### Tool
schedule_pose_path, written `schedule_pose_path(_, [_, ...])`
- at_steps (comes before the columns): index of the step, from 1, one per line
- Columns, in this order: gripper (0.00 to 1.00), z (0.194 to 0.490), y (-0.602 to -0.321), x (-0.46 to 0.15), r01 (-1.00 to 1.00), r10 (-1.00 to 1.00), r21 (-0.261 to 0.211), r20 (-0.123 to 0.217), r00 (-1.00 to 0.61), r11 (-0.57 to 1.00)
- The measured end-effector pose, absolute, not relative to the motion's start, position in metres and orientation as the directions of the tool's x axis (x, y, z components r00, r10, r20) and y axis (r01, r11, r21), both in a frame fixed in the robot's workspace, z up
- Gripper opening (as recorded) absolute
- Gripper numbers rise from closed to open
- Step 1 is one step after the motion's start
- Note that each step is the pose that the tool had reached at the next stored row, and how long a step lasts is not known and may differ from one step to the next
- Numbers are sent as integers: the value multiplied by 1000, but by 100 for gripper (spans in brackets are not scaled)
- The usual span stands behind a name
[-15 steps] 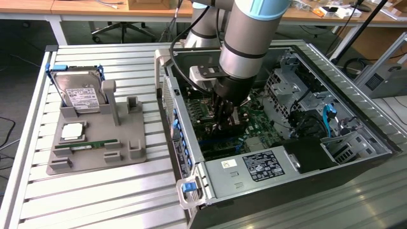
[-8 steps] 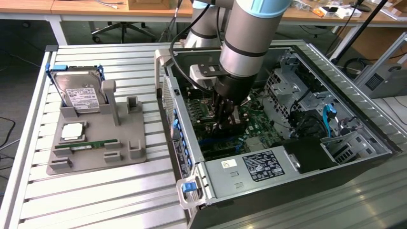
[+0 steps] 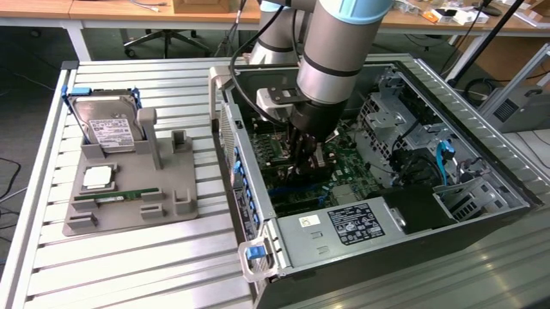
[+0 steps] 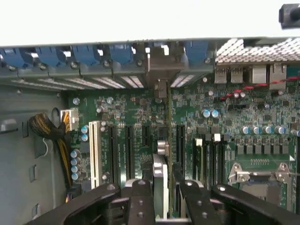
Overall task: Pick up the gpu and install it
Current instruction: 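Insert the gpu into the slot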
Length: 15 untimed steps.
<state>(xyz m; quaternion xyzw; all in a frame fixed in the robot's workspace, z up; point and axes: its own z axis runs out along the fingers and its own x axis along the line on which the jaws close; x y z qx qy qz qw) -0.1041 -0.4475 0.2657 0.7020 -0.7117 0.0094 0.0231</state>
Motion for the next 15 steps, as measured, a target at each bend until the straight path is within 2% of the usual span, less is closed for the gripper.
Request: schedule_pose_path(15, [27,263,-448,-104,-1000,-999,19,46,-4,5])
